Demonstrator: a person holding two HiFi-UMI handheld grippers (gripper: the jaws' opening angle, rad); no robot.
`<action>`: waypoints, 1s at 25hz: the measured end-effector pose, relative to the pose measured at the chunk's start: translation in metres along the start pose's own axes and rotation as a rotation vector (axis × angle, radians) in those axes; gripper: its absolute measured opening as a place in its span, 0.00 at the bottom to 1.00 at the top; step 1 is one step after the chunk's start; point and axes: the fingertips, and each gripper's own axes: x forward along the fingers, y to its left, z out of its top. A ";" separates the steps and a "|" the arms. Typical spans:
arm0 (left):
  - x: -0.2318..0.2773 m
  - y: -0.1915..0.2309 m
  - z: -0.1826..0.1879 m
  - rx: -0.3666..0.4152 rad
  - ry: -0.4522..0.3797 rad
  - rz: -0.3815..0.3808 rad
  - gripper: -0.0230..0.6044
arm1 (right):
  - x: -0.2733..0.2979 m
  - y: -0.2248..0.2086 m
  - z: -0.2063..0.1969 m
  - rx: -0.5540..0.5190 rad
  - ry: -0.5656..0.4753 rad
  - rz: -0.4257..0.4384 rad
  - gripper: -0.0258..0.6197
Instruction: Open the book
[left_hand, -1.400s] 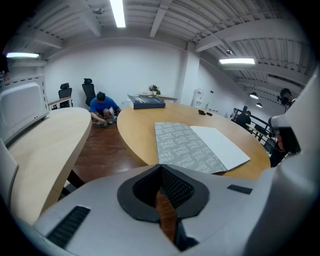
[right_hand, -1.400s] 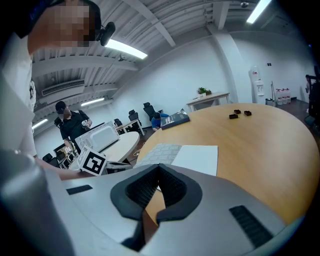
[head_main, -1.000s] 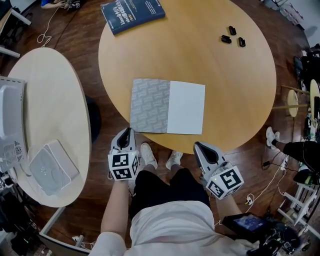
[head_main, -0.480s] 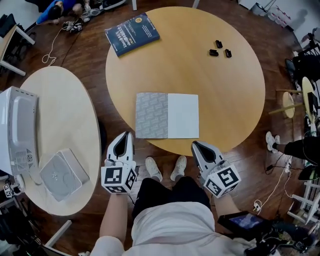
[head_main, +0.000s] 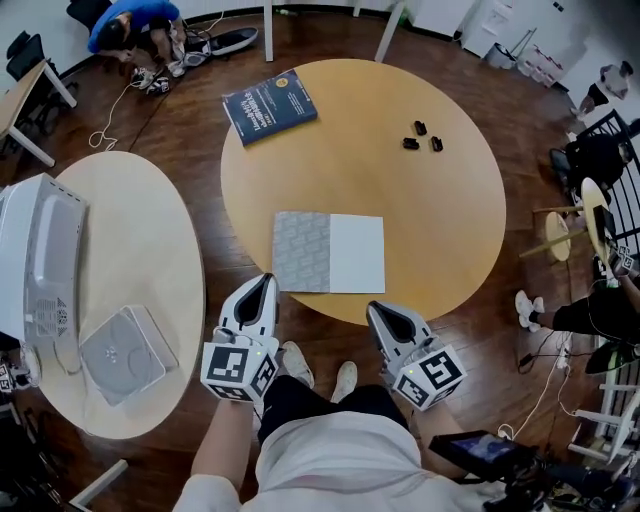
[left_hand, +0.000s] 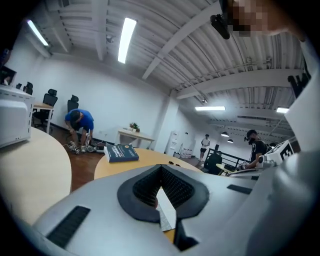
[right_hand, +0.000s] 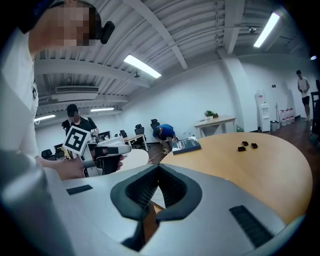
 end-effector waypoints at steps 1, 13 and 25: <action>-0.002 -0.004 0.002 -0.007 -0.005 0.000 0.05 | -0.003 0.000 0.002 -0.002 -0.003 0.000 0.04; -0.040 -0.113 0.034 0.075 -0.069 0.039 0.05 | -0.092 -0.013 0.041 -0.060 -0.137 0.070 0.04; -0.068 -0.219 0.046 0.178 -0.126 -0.019 0.05 | -0.187 -0.041 0.075 -0.101 -0.257 0.029 0.04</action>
